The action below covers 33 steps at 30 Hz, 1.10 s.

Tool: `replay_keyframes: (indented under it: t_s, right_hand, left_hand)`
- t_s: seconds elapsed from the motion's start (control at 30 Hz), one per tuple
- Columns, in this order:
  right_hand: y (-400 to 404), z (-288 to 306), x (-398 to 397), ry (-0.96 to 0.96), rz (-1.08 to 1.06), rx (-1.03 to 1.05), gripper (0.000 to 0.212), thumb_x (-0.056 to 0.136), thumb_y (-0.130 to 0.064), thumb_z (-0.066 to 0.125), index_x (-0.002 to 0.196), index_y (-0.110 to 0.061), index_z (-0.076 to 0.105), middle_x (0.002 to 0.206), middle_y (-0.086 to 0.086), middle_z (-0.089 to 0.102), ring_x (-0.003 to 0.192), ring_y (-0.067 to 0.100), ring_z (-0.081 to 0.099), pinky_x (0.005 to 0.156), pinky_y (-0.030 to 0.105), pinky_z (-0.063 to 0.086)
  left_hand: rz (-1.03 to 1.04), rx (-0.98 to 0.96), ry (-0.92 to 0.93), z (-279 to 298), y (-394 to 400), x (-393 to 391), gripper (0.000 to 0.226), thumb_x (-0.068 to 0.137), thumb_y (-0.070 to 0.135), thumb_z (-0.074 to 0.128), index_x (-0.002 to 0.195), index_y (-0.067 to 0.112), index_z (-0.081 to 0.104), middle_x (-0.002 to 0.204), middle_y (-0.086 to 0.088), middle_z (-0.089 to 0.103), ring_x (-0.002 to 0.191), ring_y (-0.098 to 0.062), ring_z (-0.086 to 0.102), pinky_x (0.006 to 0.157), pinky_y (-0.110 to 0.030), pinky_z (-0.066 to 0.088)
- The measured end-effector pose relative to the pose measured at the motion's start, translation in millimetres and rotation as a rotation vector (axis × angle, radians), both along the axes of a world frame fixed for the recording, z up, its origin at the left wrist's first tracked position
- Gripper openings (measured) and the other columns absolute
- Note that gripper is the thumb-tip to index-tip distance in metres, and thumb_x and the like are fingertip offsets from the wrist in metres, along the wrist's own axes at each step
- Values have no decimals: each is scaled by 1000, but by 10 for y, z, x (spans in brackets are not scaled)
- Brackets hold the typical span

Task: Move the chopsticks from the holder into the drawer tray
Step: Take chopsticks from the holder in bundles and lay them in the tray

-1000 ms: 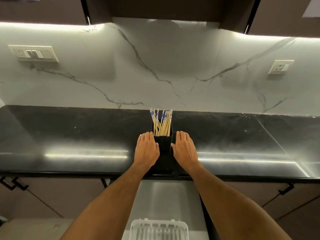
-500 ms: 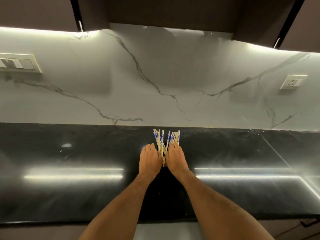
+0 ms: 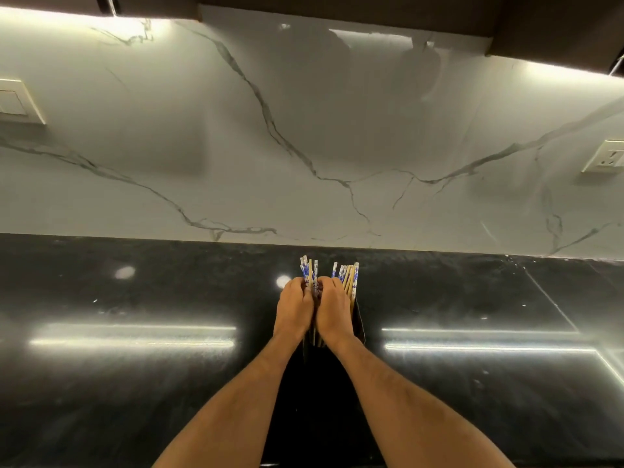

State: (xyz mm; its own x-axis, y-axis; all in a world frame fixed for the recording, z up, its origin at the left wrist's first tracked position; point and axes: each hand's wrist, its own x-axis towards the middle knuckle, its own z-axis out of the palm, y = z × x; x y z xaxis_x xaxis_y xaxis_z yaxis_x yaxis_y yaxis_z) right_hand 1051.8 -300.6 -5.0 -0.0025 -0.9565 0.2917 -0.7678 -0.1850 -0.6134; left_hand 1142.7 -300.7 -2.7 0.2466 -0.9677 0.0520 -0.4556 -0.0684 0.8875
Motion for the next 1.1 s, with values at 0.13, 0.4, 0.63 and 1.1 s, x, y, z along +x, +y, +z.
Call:
replay_keyframes:
  t_s: [0.13, 0.4, 0.63, 1.1]
  right_hand:
    - [-16, -27, 18, 6, -5, -16, 9, 101, -20, 60, 108, -17, 65, 101, -3, 59, 86, 6, 55, 79, 20, 52]
    - [-49, -1, 68, 36, -26, 22, 10, 103, -22, 55, 105, -18, 63, 97, -2, 59, 87, 8, 55, 81, 24, 52]
    - [-136, 85, 71, -5, -51, 99, 10, 103, -23, 54, 107, -15, 60, 98, 1, 65, 85, 11, 61, 79, 28, 56]
    - [-213, 244, -3, -278, -184, 102, 15, 89, -7, 75, 103, -9, 71, 92, 3, 71, 81, 14, 66, 65, 18, 51]
  left_hand:
    - [47, -22, 41, -48, 16, 6, 18, 104, 19, 47, 102, 16, 65, 91, 7, 65, 77, -2, 61, 58, -9, 43]
    - [62, -109, 8, -74, 22, 36, 22, 104, 10, 47, 107, 13, 69, 96, 5, 67, 81, 2, 60, 69, -2, 45]
    - [44, -158, 24, -75, 45, 50, 22, 103, 7, 51, 117, 9, 68, 108, 0, 70, 92, -2, 62, 83, -13, 49]
    - [6, -275, -20, 30, 103, 24, 29, 101, 9, 58, 129, 5, 63, 120, -7, 68, 104, -6, 61, 97, -26, 54]
